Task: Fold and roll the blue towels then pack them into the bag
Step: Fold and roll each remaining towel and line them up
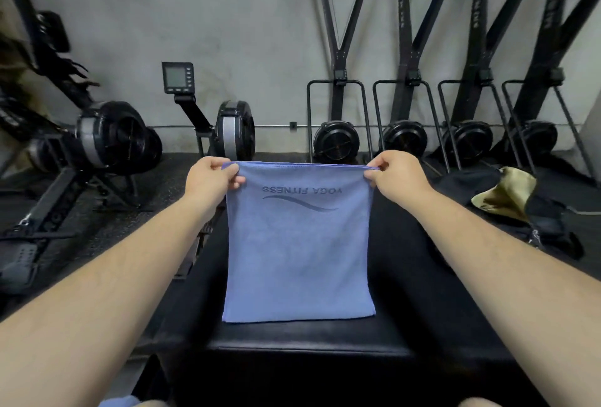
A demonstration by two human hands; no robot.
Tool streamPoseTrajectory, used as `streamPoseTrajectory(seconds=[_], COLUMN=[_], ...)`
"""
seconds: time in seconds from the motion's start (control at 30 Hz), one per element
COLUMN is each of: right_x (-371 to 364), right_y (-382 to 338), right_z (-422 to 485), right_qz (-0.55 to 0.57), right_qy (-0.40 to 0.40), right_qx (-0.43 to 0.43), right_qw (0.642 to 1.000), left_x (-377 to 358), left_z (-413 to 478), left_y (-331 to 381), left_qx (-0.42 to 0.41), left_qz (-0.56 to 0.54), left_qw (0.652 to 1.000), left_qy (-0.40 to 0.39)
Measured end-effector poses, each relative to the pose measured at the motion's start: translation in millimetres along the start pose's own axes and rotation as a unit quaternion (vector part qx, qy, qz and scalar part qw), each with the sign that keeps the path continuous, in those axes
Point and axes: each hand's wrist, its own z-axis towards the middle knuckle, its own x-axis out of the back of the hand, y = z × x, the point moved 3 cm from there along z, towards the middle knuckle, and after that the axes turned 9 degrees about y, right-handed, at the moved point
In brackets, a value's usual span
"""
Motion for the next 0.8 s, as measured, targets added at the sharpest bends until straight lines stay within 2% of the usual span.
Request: streamPoseTrajectory(seconds=[0.17,0.33,0.5,0.63,0.7,0.8], right_x=[42,71,98,116,117,110], right_y=[-30,-65,-91,-98,-96,-88], right_z=[-2,-4,-11,-17,-14,-10], right_qz=[0.088,0.082,0.126,0.132,0.121,0.094], right_qy=[0.015,0.054,0.176,0.223,0.214,0.152], right_qx=[-0.023,-0.009,0.062,0.103,0.101,0.074], right_qw=[0.996,0.995,0.974,0.960,0.964,0.981], left_x=[23,30,38,45,45,45], left_z=[-16,-33,-49,-51,-49,-46], left_y=[52,98,125,142,146,140], left_qx=[-0.056,-0.124,-0.152,-0.173,-0.179,-0.164], left_qz=[0.006,0.033,-0.031,-0.064,-0.060,-0.028], left_qw=[0.998,0.991,0.986,0.980,0.979,0.984], left_qy=[0.012,0.044,0.057,0.071,0.071,0.058])
